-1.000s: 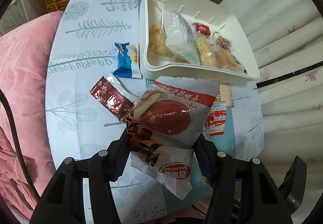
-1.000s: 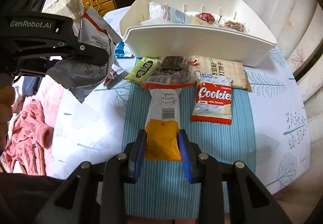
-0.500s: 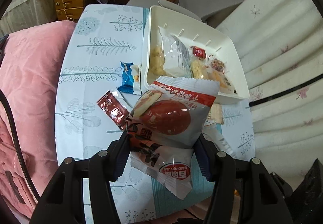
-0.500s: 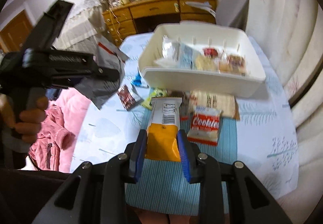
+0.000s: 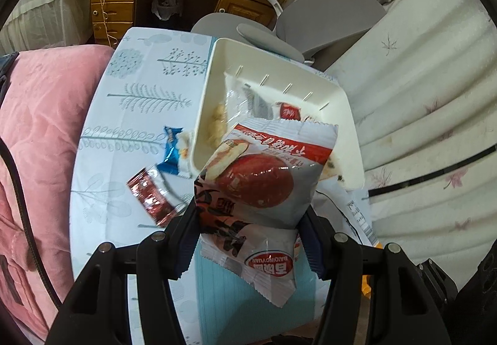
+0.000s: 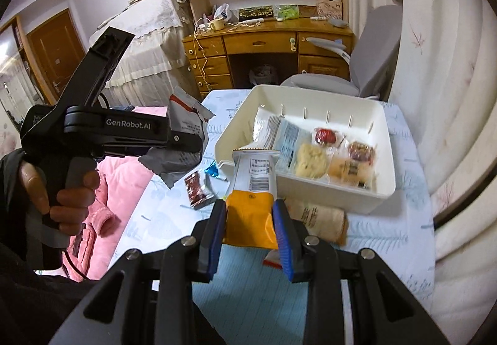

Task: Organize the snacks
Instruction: 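Carry the red-and-white bag to the basket with left tool while right tool carries the orange bar, then release the red-and-white bag into the basket with left tool while right tool drops the bar in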

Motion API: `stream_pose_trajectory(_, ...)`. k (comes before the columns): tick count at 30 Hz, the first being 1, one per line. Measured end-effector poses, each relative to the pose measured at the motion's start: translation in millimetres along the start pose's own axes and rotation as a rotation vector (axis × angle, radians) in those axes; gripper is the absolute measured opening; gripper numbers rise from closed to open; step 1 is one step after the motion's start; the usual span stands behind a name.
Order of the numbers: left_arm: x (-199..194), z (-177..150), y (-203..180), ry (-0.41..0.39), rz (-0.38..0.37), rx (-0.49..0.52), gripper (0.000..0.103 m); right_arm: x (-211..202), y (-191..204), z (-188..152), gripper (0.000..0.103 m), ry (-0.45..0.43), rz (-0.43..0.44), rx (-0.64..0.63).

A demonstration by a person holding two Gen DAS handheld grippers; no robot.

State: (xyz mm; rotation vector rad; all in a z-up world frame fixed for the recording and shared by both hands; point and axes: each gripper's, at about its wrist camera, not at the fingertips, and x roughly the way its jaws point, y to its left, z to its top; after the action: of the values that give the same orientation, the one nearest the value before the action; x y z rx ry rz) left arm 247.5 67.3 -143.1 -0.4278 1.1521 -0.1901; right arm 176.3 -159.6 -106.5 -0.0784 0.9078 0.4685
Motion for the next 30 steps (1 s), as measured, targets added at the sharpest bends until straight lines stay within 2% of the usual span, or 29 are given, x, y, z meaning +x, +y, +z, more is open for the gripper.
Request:
stream_pose_trajectory(11,34.8,24.3,-38.8,-0.007,0.020,-0.043,0.057,20.5,-60.9,29.5,0.031,0.000,0.020,-0.059)
stream_pose_trajectory(21,87.2,41.2,-65.8,0.019,0.051,-0.083,0.058,54.4,-118.0,38.9,0.031,0.005,0.009,-0.093)
stream_pose_trajectory(30,121.2,48.8,-86.2,0.045,0.080,-0.087,0.058,85.3,-148.8,43.8,0.031,0.018,0.017,-0.119)
